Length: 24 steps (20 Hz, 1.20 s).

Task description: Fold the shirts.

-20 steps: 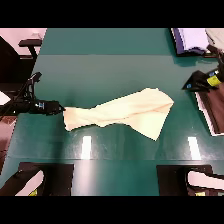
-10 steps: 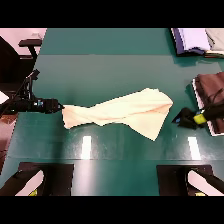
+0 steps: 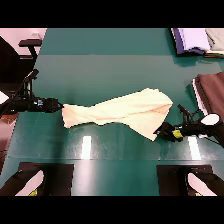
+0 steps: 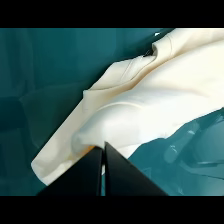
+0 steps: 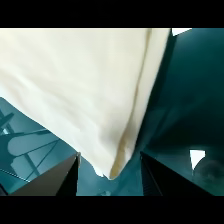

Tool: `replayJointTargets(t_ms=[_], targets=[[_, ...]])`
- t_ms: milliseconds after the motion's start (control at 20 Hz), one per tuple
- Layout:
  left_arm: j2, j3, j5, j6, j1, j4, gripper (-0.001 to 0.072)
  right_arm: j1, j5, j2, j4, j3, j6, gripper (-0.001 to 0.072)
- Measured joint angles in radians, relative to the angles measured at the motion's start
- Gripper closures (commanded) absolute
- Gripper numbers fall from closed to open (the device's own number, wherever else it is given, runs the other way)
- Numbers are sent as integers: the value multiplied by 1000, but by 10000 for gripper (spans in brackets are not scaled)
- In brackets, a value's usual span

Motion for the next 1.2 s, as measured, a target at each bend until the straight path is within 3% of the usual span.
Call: replayJointTargets(t_ms=[200,350,400,450,800,1200], targets=[[0,0,1,0,0,0,684,23,-37,2,16,-11,10,272],[0,0,1,0,0,0,684,29,-47,-31,19,-14,10,514],[0,0,1,0,0,0,684,30,-47,-50,27,-14,-1,652],[0,0,1,0,0,0,685,30,-47,-67,35,-13,-21,698],[61,164,-2,-7,0,1,685,-1,-24,-11,76,233,-114,699],[121,918,-9,-50,0,-2,686,-183,98,179,31,1029,-130,700]])
